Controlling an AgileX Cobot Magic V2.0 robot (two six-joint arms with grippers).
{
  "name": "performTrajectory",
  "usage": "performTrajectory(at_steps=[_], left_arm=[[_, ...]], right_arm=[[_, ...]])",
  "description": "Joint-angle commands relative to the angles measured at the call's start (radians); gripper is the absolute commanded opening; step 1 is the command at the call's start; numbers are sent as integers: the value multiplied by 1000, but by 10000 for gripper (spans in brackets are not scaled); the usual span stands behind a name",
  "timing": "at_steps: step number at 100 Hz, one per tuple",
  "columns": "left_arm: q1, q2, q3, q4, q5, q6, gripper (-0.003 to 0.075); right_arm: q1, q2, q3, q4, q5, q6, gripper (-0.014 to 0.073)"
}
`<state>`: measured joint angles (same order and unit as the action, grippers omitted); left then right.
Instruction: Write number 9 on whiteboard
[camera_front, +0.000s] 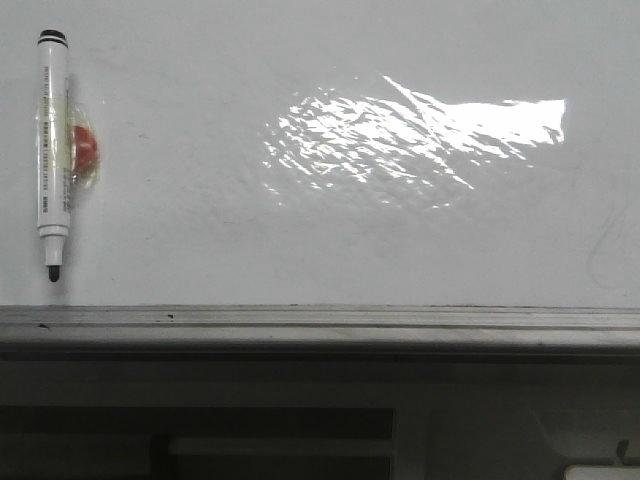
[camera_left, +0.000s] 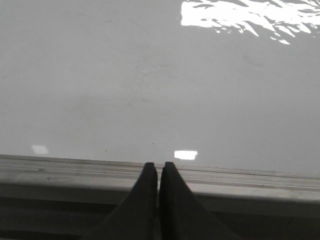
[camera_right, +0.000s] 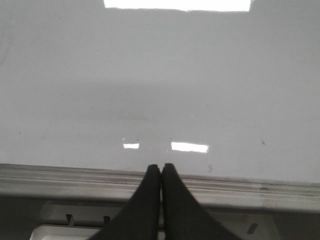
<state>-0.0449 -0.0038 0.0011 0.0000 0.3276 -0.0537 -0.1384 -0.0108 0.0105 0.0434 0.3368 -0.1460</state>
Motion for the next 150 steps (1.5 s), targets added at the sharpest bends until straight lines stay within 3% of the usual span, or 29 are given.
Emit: performTrajectory(at_steps=[1, 132, 150], left_arm=[[-6, -25, 17, -7, -57, -5, -20], [-6, -25, 17, 0, -57, -5, -20], [-6, -25, 17, 68, -57, -5, -20]], right_arm=[[-7, -16, 29, -10, -12, -10, -41], [-7, -16, 29, -10, -12, -10, -41], [-7, -16, 29, -10, -12, -10, -41]])
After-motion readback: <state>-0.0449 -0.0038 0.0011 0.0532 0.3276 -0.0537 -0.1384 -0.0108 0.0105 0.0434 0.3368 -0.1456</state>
